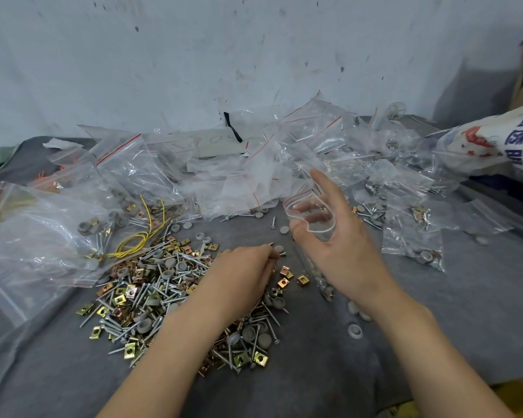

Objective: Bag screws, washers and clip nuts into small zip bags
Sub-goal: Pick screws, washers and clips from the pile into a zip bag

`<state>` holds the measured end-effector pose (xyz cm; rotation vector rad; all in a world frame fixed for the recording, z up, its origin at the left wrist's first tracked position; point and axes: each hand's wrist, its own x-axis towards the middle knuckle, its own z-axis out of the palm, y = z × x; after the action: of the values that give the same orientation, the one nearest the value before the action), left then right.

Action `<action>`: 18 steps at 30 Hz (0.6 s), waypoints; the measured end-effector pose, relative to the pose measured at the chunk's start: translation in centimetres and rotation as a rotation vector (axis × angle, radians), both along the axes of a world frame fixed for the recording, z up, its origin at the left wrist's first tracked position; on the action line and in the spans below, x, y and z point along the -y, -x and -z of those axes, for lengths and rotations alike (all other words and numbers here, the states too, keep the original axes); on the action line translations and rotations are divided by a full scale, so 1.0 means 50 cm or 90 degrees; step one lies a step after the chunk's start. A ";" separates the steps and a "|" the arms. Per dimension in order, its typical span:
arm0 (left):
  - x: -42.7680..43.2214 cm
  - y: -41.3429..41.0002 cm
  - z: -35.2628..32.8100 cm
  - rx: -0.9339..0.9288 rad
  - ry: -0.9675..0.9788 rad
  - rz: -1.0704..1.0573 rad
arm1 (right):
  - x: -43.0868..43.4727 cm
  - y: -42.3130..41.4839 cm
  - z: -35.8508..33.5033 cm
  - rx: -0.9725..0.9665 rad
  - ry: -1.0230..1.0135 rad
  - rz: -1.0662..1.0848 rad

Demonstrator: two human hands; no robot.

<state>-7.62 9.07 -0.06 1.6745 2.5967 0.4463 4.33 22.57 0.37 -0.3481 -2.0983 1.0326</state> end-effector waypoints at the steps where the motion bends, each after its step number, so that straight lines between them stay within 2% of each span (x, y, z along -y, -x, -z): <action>1: 0.001 0.001 0.000 0.017 -0.004 -0.007 | 0.000 0.000 0.000 0.002 0.002 0.000; 7: 0.011 0.017 -0.004 0.180 -0.061 -0.029 | 0.001 0.001 -0.003 0.009 0.000 0.007; 10: 0.016 0.026 -0.014 0.211 -0.113 -0.043 | 0.003 -0.003 -0.005 0.016 0.002 0.012; 18: 0.023 0.010 -0.088 0.391 -0.418 -0.024 | 0.009 -0.003 -0.010 0.019 -0.005 0.002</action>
<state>-8.14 7.90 4.36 1.2800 2.1214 1.6480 4.46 22.13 0.89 -0.3660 -2.1275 1.0223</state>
